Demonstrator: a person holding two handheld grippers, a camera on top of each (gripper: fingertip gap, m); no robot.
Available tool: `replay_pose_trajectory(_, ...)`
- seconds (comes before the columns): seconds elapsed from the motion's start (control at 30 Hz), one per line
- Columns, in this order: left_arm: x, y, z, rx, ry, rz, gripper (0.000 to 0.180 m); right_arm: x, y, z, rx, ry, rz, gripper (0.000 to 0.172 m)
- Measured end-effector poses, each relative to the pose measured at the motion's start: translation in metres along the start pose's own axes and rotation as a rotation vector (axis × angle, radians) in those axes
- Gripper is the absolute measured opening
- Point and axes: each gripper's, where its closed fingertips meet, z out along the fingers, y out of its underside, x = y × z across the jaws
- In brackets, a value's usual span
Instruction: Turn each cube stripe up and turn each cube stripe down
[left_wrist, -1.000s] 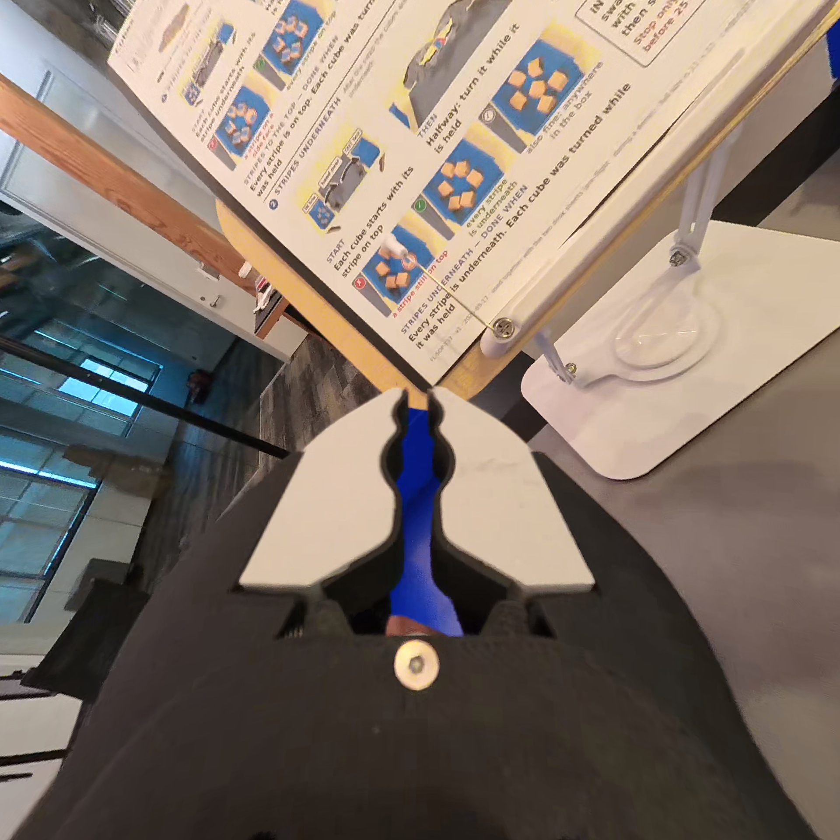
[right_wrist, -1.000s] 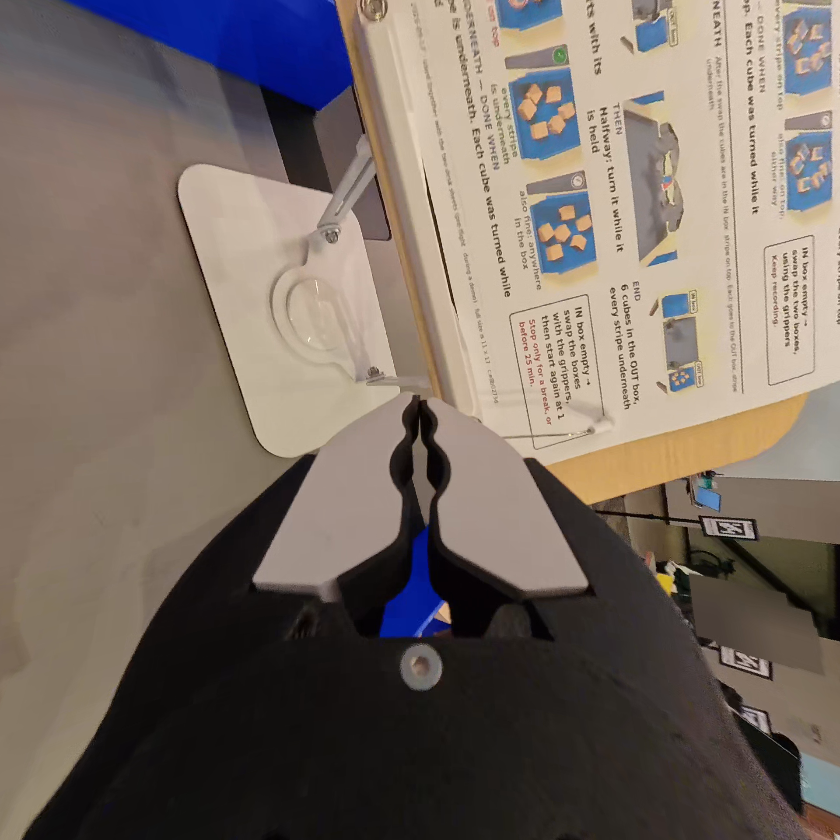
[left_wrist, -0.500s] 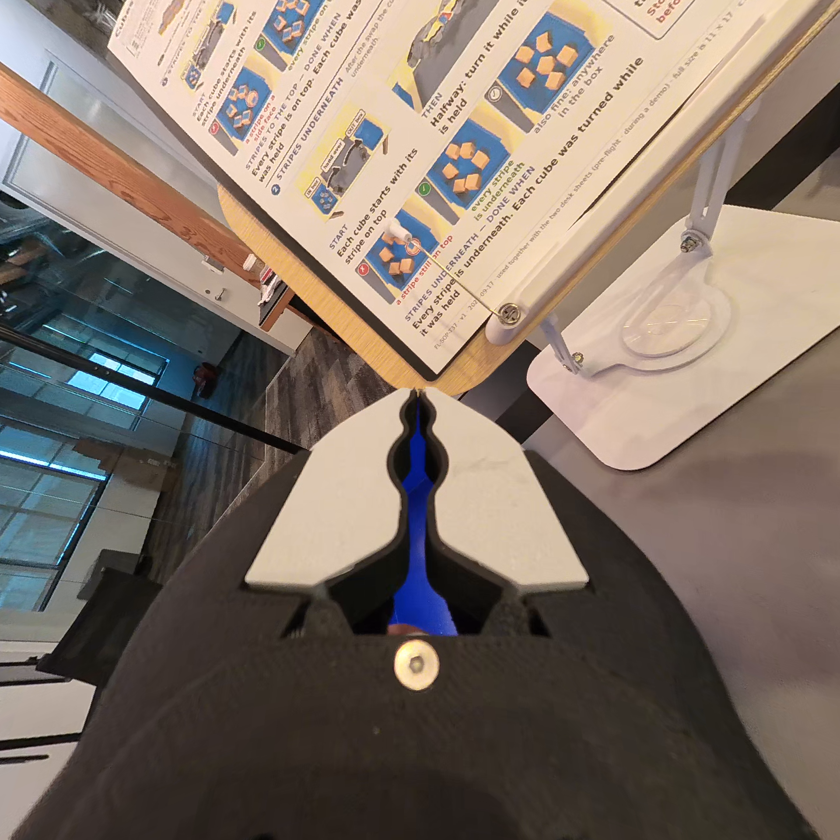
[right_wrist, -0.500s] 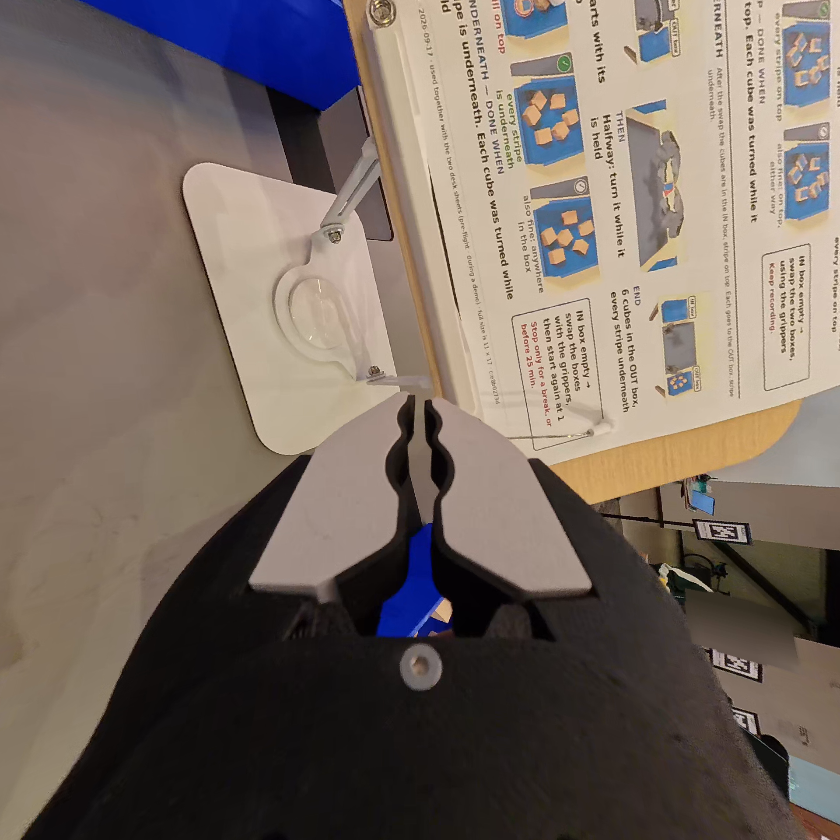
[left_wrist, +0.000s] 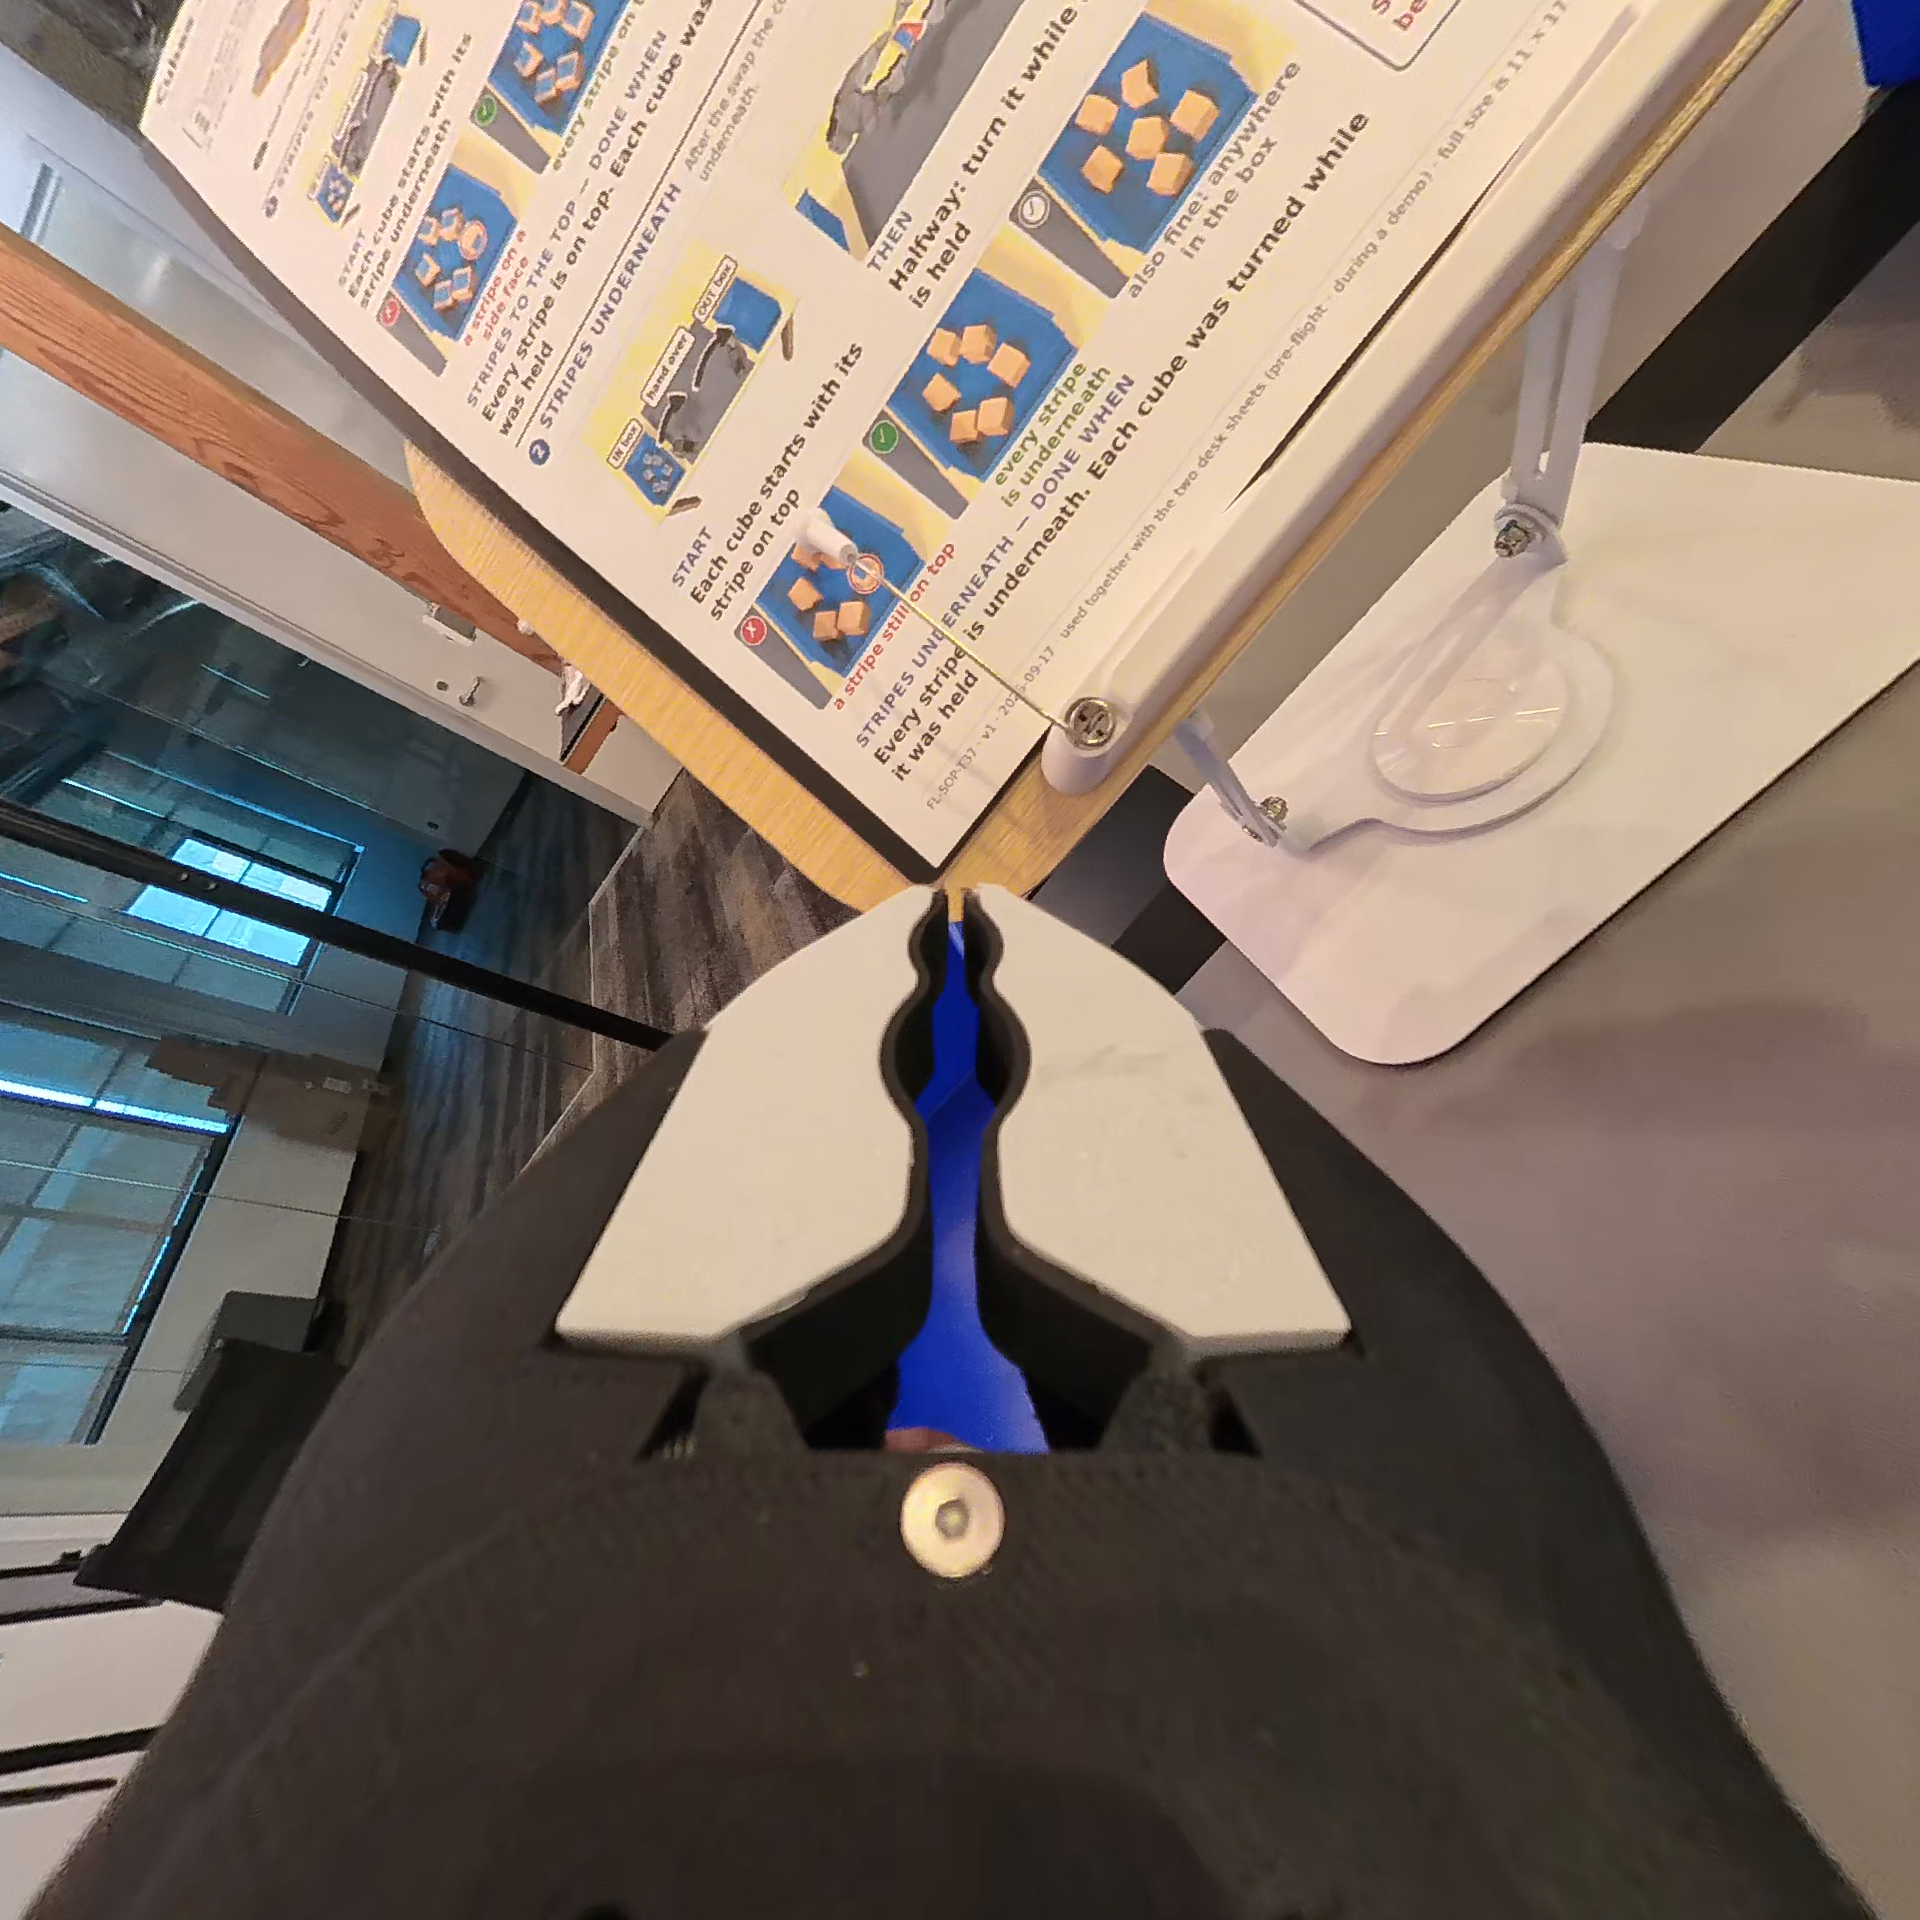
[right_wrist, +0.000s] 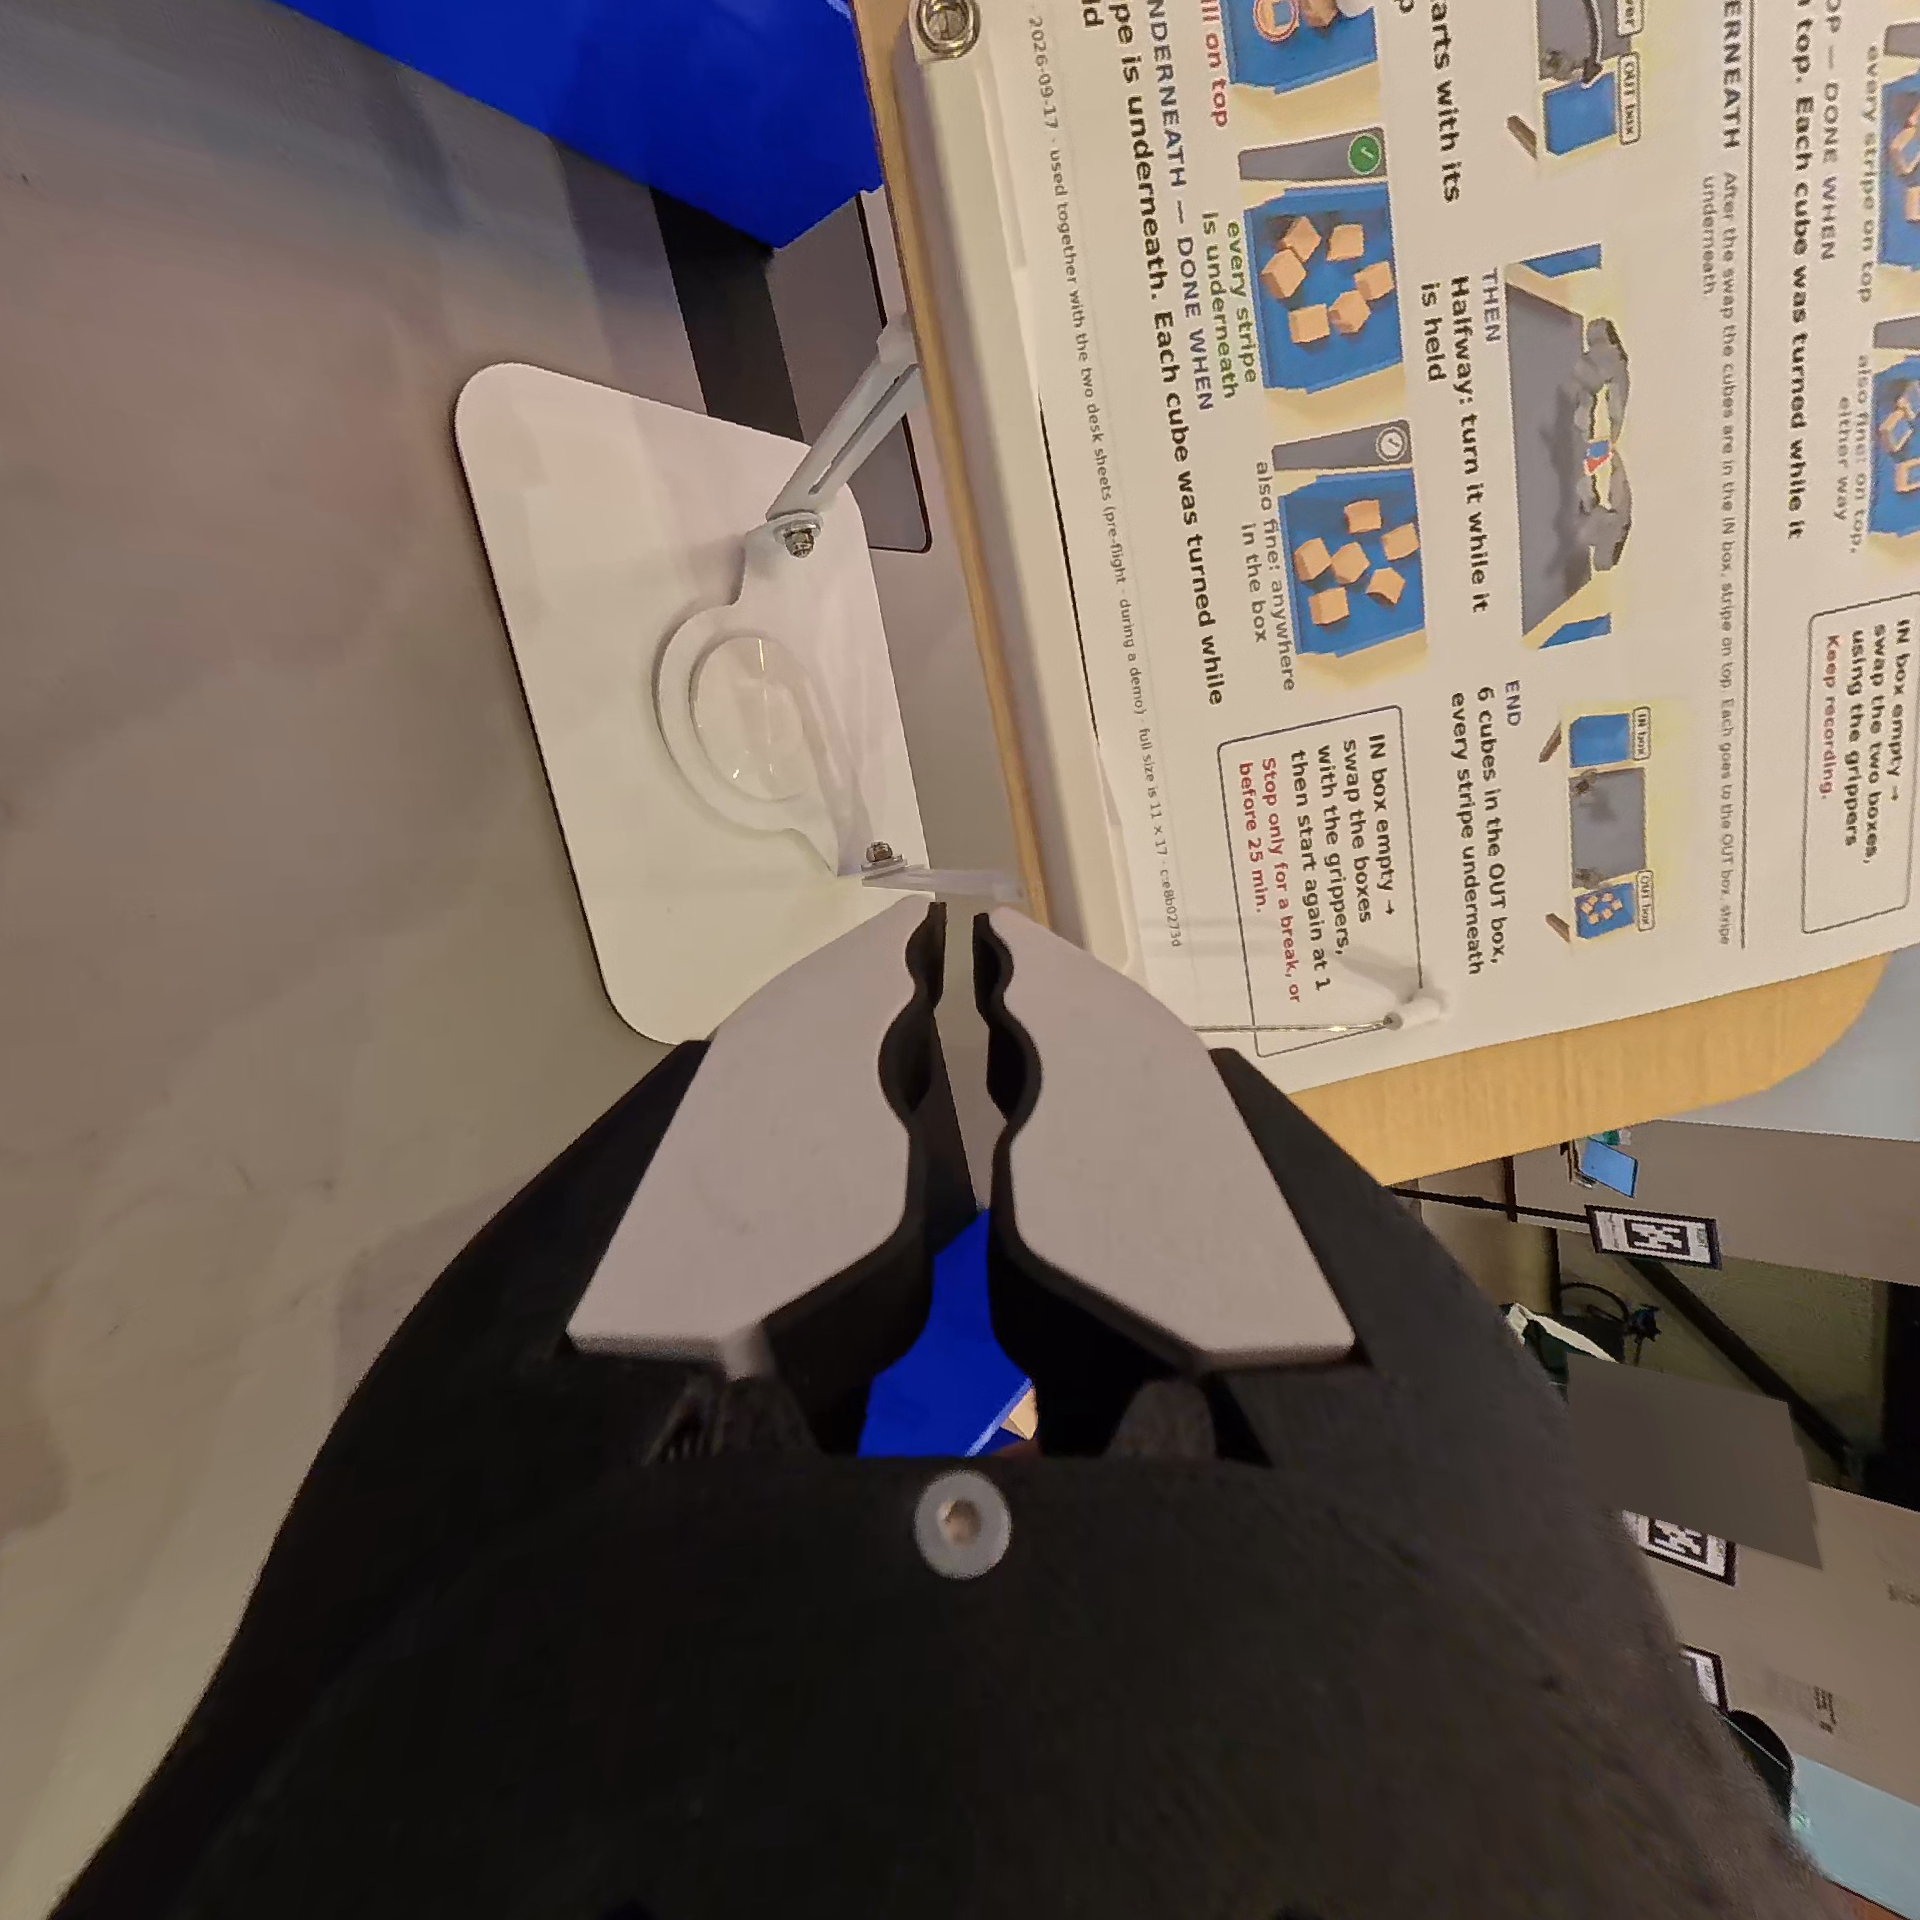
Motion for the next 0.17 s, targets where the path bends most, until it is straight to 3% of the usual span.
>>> replay_pose_trajectory(0.03, 0.0000, 0.0002, 0.0002, 0.000, 0.000, 0.001, 0.002, -0.0006, 0.0002, 0.0001, -0.001, -0.002, -0.002, 0.005)
replay_pose_trajectory(0.17, -0.0006, 0.0004, 0.0002, 0.000, 0.002, -0.002, 0.003, -0.0002, 0.0002, -0.0004, 0.000, -0.001, -0.004, 0.005)
